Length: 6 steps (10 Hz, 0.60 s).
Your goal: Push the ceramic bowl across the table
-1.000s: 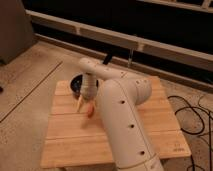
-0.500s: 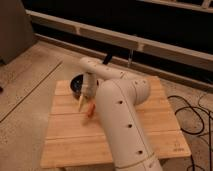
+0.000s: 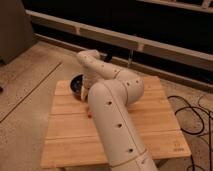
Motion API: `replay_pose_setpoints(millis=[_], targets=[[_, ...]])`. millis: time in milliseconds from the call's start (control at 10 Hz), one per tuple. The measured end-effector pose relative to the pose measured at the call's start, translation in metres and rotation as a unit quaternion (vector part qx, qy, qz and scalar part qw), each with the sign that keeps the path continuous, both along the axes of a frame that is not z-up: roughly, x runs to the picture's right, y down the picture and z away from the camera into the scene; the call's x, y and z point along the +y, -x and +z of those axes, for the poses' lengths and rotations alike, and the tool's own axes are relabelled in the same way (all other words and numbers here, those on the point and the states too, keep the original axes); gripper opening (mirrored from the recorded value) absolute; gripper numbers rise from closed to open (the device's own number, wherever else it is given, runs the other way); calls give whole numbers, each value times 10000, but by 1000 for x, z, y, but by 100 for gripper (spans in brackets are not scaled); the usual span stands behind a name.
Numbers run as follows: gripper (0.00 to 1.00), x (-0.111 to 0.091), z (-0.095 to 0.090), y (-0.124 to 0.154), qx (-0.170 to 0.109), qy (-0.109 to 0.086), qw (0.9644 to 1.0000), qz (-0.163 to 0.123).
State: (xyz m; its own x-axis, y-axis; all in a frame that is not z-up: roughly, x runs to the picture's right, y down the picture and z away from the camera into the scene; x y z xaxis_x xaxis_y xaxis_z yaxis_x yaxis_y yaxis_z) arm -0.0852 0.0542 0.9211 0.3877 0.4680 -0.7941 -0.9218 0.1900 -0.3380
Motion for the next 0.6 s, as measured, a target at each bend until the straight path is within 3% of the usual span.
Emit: replay_pose_setpoints(millis=[100, 400, 500, 600], targets=[[65, -5, 4, -1, 45, -124, 9999, -70], [65, -37, 22, 5, -20, -961, 9951, -209], [65, -41, 25, 7, -82, -1131, 9934, -197], [65, -40, 26, 8, -120, -1183, 9928, -163]])
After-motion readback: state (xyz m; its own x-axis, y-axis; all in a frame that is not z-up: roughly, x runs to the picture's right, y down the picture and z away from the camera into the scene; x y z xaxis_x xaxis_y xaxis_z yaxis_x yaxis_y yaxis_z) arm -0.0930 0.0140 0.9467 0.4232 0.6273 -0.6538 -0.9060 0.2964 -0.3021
